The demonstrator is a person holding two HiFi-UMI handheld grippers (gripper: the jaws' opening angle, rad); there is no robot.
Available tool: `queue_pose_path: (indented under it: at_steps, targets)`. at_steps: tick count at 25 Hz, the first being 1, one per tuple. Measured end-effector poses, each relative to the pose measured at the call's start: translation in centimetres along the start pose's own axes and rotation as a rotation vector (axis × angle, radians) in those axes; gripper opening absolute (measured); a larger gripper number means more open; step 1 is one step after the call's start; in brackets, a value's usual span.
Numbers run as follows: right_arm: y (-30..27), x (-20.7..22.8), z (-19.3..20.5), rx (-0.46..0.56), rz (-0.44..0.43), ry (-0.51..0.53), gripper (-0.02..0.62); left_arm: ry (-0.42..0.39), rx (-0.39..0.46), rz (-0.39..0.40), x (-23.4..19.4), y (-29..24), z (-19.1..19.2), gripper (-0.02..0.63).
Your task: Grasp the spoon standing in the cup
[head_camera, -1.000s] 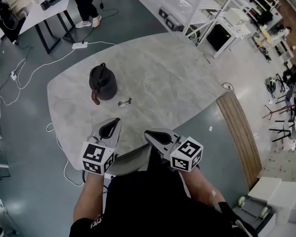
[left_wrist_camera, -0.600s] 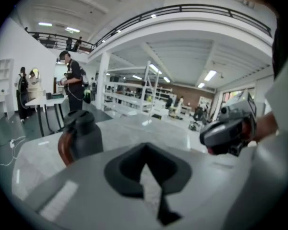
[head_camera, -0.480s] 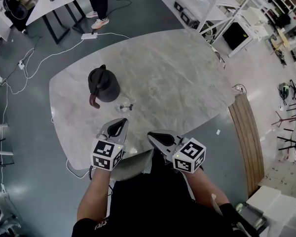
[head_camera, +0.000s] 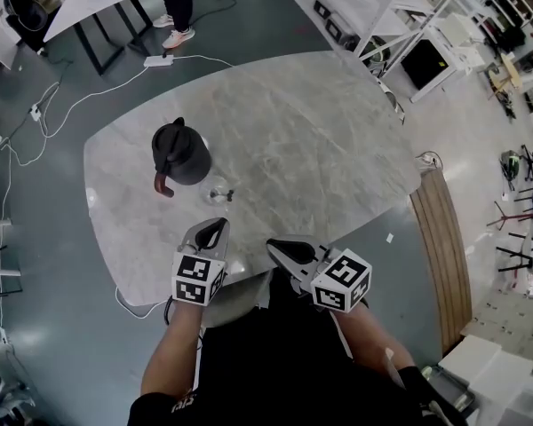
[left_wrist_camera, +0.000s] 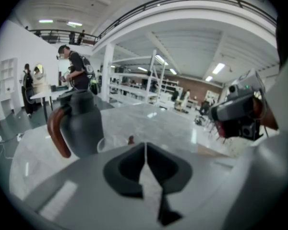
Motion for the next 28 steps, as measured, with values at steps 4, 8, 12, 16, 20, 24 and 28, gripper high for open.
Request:
queue_pose_path:
  at_steps: [4,8,12,16,20,24,28]
  targets:
    - [0.0,0.4,0.8,-0.014,0.002,-0.011,-0.006,0.032,-0.019,-0.010,0.4,-1.0,1.8,0.093]
    - [0.0,0.6,1.3,-0.022,0.003,-0.021,-0.006,0.071,-0.049,-0.023,0.3,-1.9,3.4,0.164]
    - [-0.2,0.7,1.9,-0.033,0.012,-0.030,-0.006,0.142,-0.067,-0.033,-1.2,-3.3,4.9,0.204]
    - [0.2,0.4,2.3,-0.040,0.021,-0.038,-0.006,0.144,-0.099,-0.040,-2.4,-4.8,6.0,0.216]
    - [0.9,0.8,2.9,-0.049,0.052,-0.049,-0.006,0.104,-0.132,-0.044,-2.8,-6.3,6.8,0.219]
    - [1.7,1.1,3.1,-0.043,0.080,-0.058,-0.006,0.089,-0.143,-0.040,-2.8,-7.2,6.9,0.214]
    - [2.2,1.2,3.0,-0.037,0.089,-0.056,-0.006,0.082,-0.158,-0.049,-2.9,-7.8,7.0,0.133]
Point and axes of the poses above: the fingertips, and each gripper's own axes: y backward along the fingers, x to its right, z out of its underside, the point moved 1 cm from there along y, backward along the fingers, and after that the axes turned 2 degrees about -y, right-handed, at the moved point
